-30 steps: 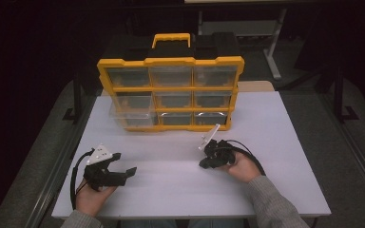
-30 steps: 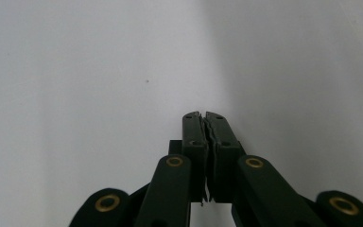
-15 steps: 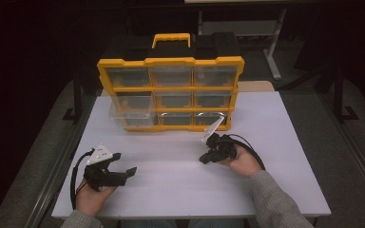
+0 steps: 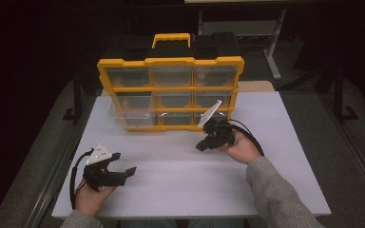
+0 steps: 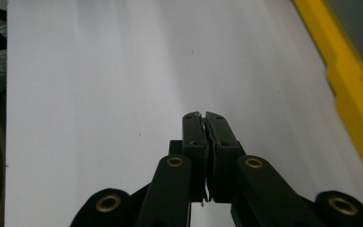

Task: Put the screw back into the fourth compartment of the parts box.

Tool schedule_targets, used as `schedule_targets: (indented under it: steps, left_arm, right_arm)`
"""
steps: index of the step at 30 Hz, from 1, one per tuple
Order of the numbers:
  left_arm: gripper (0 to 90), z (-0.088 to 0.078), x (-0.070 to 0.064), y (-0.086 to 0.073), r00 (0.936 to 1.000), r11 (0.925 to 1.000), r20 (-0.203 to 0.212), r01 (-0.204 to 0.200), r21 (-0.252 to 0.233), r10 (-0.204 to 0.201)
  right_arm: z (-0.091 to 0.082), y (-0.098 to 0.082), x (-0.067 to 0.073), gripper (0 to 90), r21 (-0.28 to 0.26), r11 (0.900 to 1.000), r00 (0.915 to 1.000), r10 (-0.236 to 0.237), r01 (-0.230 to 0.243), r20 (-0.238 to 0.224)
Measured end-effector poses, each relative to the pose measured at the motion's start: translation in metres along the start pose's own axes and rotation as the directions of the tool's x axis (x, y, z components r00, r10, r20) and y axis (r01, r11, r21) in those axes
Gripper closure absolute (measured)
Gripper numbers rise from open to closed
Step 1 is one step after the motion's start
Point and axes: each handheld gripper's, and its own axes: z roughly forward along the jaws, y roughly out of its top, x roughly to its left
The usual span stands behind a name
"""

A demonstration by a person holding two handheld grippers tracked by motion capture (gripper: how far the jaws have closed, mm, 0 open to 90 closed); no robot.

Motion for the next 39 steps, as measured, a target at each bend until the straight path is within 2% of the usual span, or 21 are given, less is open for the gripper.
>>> schedule_targets:
  steps: [2, 9, 10, 19, 21, 22, 25, 28, 29, 30, 31, 32, 33, 39]
  left_arm:
    - [17.2, 0.000, 0.000, 0.000, 1.0000, 1.0000, 0.000, 0.000, -0.002, 0.000]
    - [17.2, -0.001, 0.001, 0.000, 1.0000, 1.0000, 0.000, -0.008, 0.004, 0.008]
    - [17.2, -0.001, 0.001, 0.000, 1.0000, 1.0000, 0.000, -0.009, 0.004, 0.009]
    - [17.2, -0.002, 0.001, 0.001, 1.0000, 1.0000, -0.003, -0.010, 0.002, 0.010]
    - [17.2, -0.002, 0.001, 0.001, 1.0000, 1.0000, -0.002, -0.009, 0.001, 0.009]
    - [17.2, -0.001, 0.000, 0.001, 1.0000, 0.9999, -0.001, 0.006, -0.009, -0.006]
    - [17.2, -0.002, 0.001, 0.001, 1.0000, 1.0000, -0.001, -0.004, 0.000, 0.004]
    - [17.2, -0.002, 0.001, 0.001, 1.0000, 1.0000, 0.000, -0.006, 0.000, 0.006]
    - [17.2, -0.002, 0.001, 0.001, 1.0000, 1.0000, 0.000, -0.006, 0.000, 0.006]
    - [17.2, -0.002, 0.002, 0.001, 0.9999, 0.9999, -0.001, -0.013, -0.005, 0.013]
    - [17.2, -0.002, 0.002, 0.001, 0.9999, 0.9999, -0.001, -0.013, -0.005, 0.013]
    - [17.2, -0.002, 0.001, 0.001, 1.0000, 0.9999, 0.001, -0.005, -0.013, 0.005]
    - [17.2, -0.002, 0.001, 0.001, 1.0000, 0.9999, 0.001, -0.005, -0.013, 0.005]
    - [17.2, -0.002, 0.002, 0.001, 0.9999, 0.9998, 0.002, -0.013, -0.013, 0.013]
  right_arm:
    - [-0.007, 0.007, -0.003, 86.5, -0.025, 1.000, 1.0000, -0.003, 0.003, -0.006]
    - [-0.017, 0.022, -0.003, 86.5, -0.021, 1.000, 1.0000, -0.002, 0.002, -0.009]
    - [-0.020, 0.029, -0.004, 86.5, -0.032, 0.999, 0.9993, -0.036, 0.036, 0.000]
    - [-0.037, 0.055, -0.002, 86.4, -0.045, 0.998, 0.9985, -0.053, 0.054, 0.008]
    - [-0.042, 0.061, -0.002, 86.5, -0.046, 0.997, 0.9974, -0.069, 0.070, 0.020]
    - [-0.046, 0.068, -0.001, 86.5, -0.049, 0.996, 0.9967, -0.077, 0.078, 0.025]
    - [-0.050, 0.075, -0.001, 86.4, -0.056, 0.995, 0.9960, -0.084, 0.086, 0.030]
    - [-0.059, 0.091, 0.002, 86.4, -0.064, 0.992, 0.9937, -0.106, 0.108, 0.037]
    - [-0.059, 0.091, 0.002, 86.4, -0.064, 0.992, 0.9937, -0.106, 0.108, 0.037]
    - [-0.062, 0.100, 0.003, 86.5, -0.066, 0.991, 0.9927, -0.114, 0.117, 0.038]
    - [-0.062, 0.100, 0.003, 86.5, -0.066, 0.991, 0.9927, -0.114, 0.117, 0.038]
    - [-0.064, 0.107, 0.003, 86.4, -0.063, 0.990, 0.9914, -0.124, 0.127, 0.041]
    - [-0.064, 0.107, 0.003, 86.4, -0.063, 0.990, 0.9914, -0.124, 0.127, 0.041]
    - [-0.069, 0.134, 0.005, 86.5, -0.068, 0.987, 0.9880, -0.144, 0.147, 0.056]
